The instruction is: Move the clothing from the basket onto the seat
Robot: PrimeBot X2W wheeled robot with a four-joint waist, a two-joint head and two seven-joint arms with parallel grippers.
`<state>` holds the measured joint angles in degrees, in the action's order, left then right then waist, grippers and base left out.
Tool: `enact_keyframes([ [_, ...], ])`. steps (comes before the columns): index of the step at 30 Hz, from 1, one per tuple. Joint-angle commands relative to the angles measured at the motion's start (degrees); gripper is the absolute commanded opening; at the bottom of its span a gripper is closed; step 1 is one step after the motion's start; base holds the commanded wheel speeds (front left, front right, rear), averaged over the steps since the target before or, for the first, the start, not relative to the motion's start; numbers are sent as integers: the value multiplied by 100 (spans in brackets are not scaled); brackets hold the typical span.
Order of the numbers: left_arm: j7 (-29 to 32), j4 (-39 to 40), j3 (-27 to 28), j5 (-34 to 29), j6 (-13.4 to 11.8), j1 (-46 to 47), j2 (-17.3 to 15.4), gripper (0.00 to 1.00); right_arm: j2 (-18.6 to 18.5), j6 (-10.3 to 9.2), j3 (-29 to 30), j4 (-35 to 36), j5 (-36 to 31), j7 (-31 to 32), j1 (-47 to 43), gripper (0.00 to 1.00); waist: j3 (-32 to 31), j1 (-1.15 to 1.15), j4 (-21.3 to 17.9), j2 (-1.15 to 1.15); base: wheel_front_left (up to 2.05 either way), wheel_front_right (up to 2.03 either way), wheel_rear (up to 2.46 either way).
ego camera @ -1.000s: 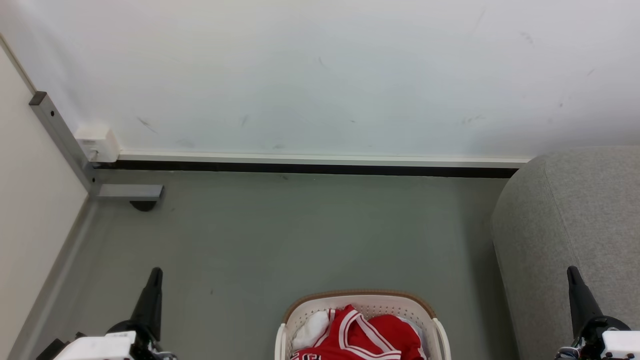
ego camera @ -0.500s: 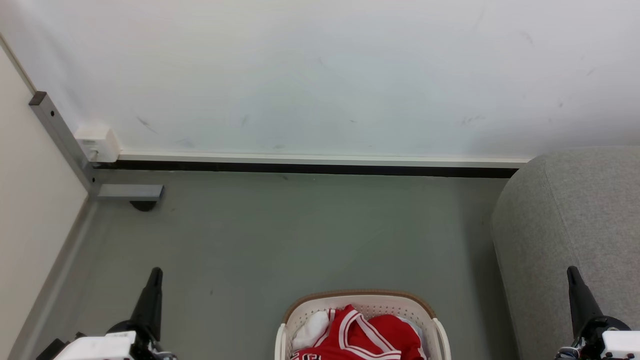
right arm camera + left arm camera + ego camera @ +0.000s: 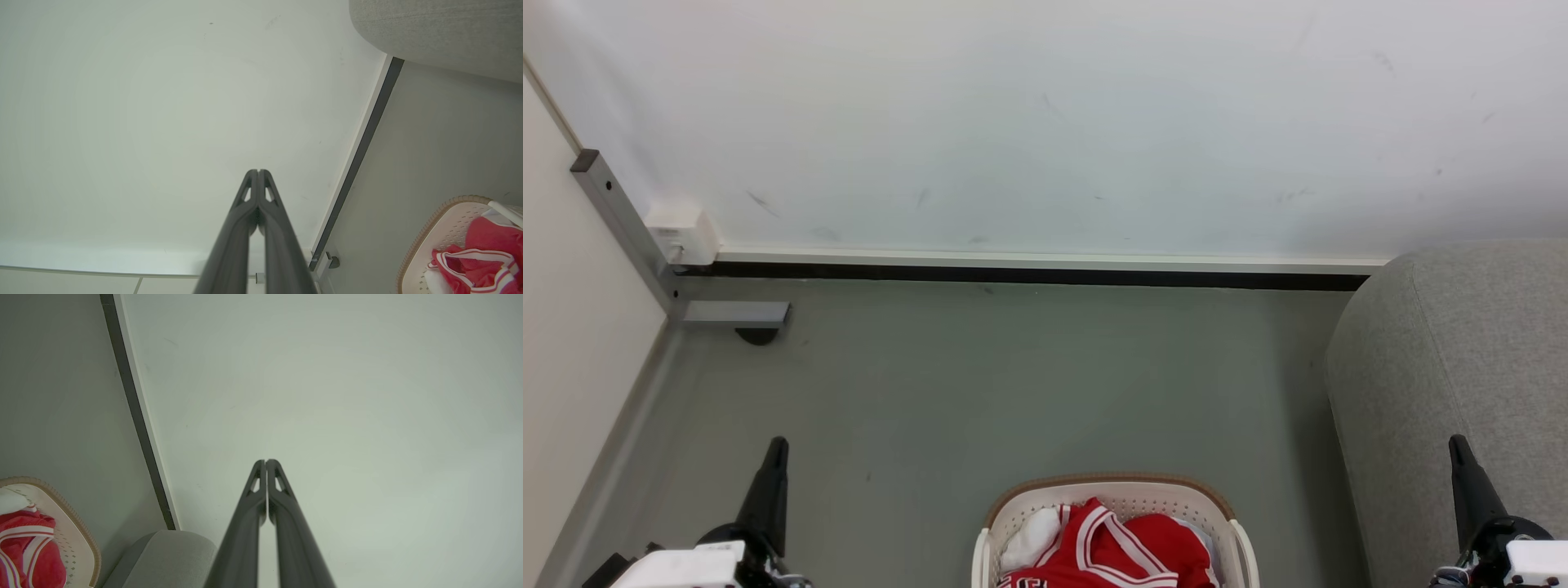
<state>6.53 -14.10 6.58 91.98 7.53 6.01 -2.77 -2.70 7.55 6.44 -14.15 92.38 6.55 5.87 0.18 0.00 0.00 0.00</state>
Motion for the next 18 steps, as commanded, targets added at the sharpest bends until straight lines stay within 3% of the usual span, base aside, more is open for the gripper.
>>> enact_keyframes([
  [1,16,18,5,83,7,52,-12,0,-39,-13,19,32,7,12,77,0,0,0,0,0,0,0,0],
  [15,16,18,5,82,7,52,-12,0,-39,-13,19,32,7,12,77,0,0,0,0,0,0,0,0],
  [16,-2,-15,-1,-2,0,-6,2,100,4,0,-2,-16,0,-1,-7,100,0,0,0,0,0,0,0],
  [18,-4,-55,-2,-3,0,-37,12,100,22,0,-7,-59,0,-5,-34,100,0,0,0,0,0,0,0],
])
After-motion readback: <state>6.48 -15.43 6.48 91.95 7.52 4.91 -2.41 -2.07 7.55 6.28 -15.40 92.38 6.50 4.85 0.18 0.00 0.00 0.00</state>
